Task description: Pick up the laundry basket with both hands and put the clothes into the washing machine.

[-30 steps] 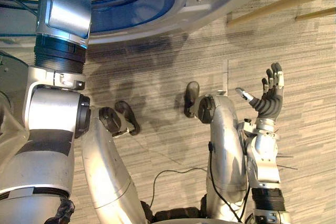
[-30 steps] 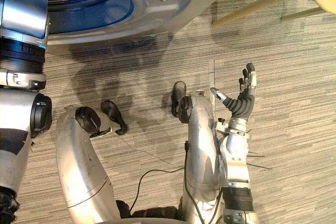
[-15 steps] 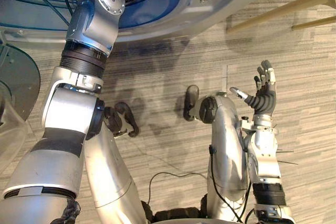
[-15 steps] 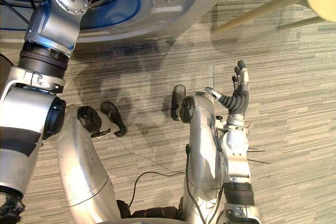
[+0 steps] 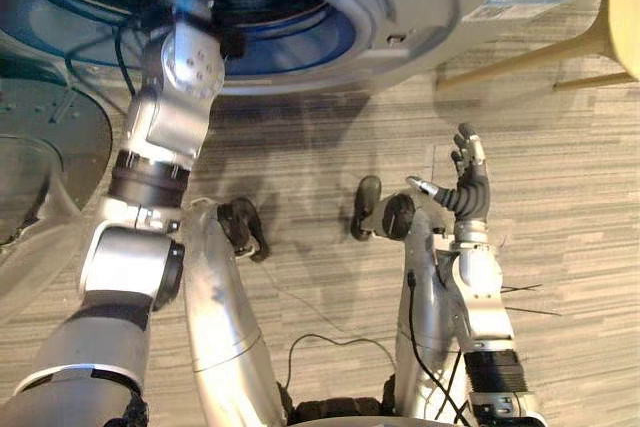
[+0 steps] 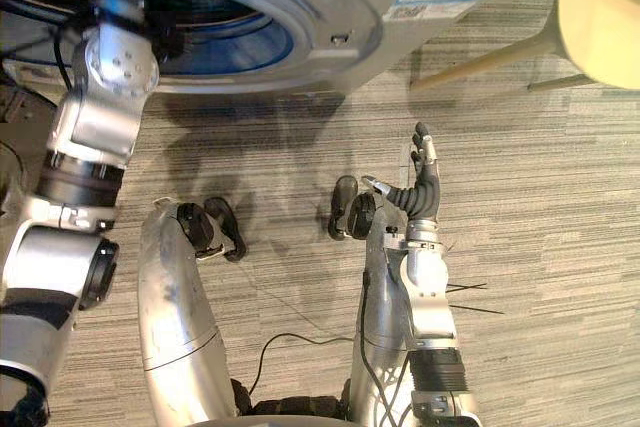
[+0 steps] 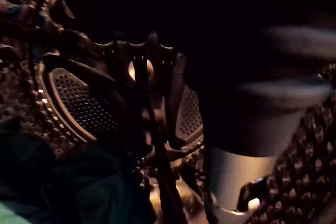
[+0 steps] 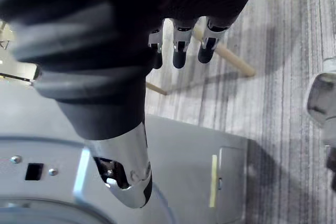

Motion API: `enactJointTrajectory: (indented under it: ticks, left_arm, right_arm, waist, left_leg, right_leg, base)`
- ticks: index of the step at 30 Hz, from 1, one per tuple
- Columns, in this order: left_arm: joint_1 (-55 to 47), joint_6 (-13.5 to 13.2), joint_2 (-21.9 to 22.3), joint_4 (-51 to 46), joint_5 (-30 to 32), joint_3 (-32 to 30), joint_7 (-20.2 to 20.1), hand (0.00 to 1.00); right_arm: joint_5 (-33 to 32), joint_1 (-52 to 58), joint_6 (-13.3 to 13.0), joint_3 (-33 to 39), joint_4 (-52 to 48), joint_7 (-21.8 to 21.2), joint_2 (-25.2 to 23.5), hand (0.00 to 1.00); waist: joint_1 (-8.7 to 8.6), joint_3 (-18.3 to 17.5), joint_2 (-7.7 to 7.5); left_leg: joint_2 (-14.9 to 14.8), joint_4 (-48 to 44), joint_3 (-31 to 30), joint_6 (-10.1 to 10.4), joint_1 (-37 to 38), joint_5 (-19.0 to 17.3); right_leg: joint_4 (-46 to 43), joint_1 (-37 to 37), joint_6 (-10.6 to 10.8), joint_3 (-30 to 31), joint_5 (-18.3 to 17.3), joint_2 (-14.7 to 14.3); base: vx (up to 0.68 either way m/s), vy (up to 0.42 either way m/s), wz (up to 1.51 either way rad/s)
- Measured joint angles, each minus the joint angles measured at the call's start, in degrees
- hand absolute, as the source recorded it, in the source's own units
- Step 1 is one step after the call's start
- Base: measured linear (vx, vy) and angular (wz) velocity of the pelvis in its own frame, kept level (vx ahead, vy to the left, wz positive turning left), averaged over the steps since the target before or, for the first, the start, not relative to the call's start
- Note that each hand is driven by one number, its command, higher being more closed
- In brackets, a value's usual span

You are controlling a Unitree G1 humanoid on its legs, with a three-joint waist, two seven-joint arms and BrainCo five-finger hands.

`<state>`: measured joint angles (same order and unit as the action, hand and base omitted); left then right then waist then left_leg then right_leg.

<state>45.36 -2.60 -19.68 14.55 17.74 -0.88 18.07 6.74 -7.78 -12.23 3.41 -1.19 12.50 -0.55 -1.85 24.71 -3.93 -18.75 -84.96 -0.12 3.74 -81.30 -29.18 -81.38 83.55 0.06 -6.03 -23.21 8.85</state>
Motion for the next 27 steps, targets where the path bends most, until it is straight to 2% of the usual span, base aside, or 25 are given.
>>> enactJointTrajectory:
  ticks: [2, 5, 7, 10, 13, 16, 19, 23, 27]
  left_arm:
    - [-8.3, -0.1, 5.9, -2.1, -3.4, -2.3, 1.2, 0.0]
    - [-17.2, -0.1, 12.8, -4.1, -4.8, -3.8, 1.9, 0.0]
    - [-22.2, 0.1, 16.0, -6.7, -4.8, -4.4, 2.1, 0.0]
    - [-29.0, 0.0, 19.5, -8.8, -6.3, -4.4, 2.2, 0.0]
    - [-35.8, -0.2, 20.8, -10.0, -9.5, -4.5, 2.1, 0.0]
    - [-40.6, -0.3, 21.4, -9.3, -12.7, -4.5, 1.8, 0.0]
    - [-44.4, -1.3, 21.6, -5.8, -17.5, -4.3, -2.0, 0.0]
    - [-47.2, -1.9, 21.5, 4.2, -20.0, -3.2, -5.7, 0.0]
    - [-49.1, -2.2, 21.1, 15.6, -18.8, -1.8, -8.8, 0.0]
  right_arm:
    - [0.8, 1.2, 0.1, 0.1, -0.2, 0.1, -0.4, 0.0]
    - [1.2, 1.4, 1.0, 0.4, -0.3, 0.1, -0.5, 0.0]
    - [1.3, 1.6, 1.6, 0.5, -0.3, 0.1, -0.8, 0.0]
    - [1.4, 3.7, 2.1, 1.2, -0.3, 0.0, -1.1, 0.0]
    - [1.2, 6.7, 2.7, 1.0, -0.2, -0.2, -1.3, 0.0]
    - [1.1, 8.6, 2.8, 0.5, 0.7, -0.3, -1.2, 0.0]
    - [0.4, 10.1, 3.6, 0.0, 4.3, -0.6, -1.1, 0.0]
    - [-2.5, 12.7, 4.2, 0.1, 12.9, -1.5, 0.0, 0.0]
    - [-5.1, 14.5, 5.0, 0.6, 22.8, -1.7, 0.9, 0.0]
  waist:
    - [0.41, -2.5, 0.11]
    - [1.24, -2.7, 0.08]
    - [1.45, -2.8, 0.09]
    - [2.73, -4.3, 0.29]
    - [2.81, -5.9, 0.8]
    - [3.02, -6.0, 0.8]
    - [3.13, -6.7, 1.38]
    - [3.16, -7.9, 2.24]
    - [2.89, -11.4, 3.15]
  left_leg:
    - [0.1, 1.2, 0.4, 0.1, 0.4, 0.1]
    - [0.4, 2.4, 0.6, 0.6, 2.1, 0.3]
    - [0.7, 3.3, 0.6, 1.0, 3.0, 0.6]
    - [0.8, 5.4, 0.8, 1.3, 4.4, 0.8]
    - [0.9, 8.8, 0.7, 1.7, 7.3, 1.8]
    - [1.1, 13.5, 1.9, 2.0, 13.9, 3.0]
    - [1.8, 21.0, 3.3, 2.4, 22.6, 4.8]
    - [3.6, 35.3, 5.9, 2.6, 39.0, 8.8]
    - [5.3, 52.5, 10.1, 2.1, 55.5, 14.3]
  right_leg:
    - [0.9, -0.1, -0.3, -0.1, 0.0, 0.0]
    - [1.5, -1.5, -0.4, -0.1, -0.1, 0.1]
    - [2.2, -2.4, -0.4, -0.2, -0.2, 0.1]
    - [3.9, -3.8, -0.1, -0.6, -0.3, 0.1]
    - [7.0, -7.3, -0.4, -1.8, -0.1, 0.1]
    - [10.8, -13.4, -1.0, -2.1, 0.3, 0.1]
    - [17.3, -21.8, -0.8, -2.9, 1.2, 0.0]
    - [30.0, -37.7, 0.1, -4.3, 4.0, -0.1]
    - [46.0, -52.8, 1.7, -4.8, 9.4, -1.0]
  base:
    - [0.1, -0.034, 0.02]
    - [0.07, -0.034, 0.04]
    - [0.03, -0.046, 0.07]
    - [0.01, -0.064, 0.04]
    - [0.03, -0.065, 0.08]
    - [0.07, -0.084, 0.1]
    - [0.09, -0.075, 0.13]
    - [0.16, -0.028, 0.15]
    - [0.17, 0.04, -0.07]
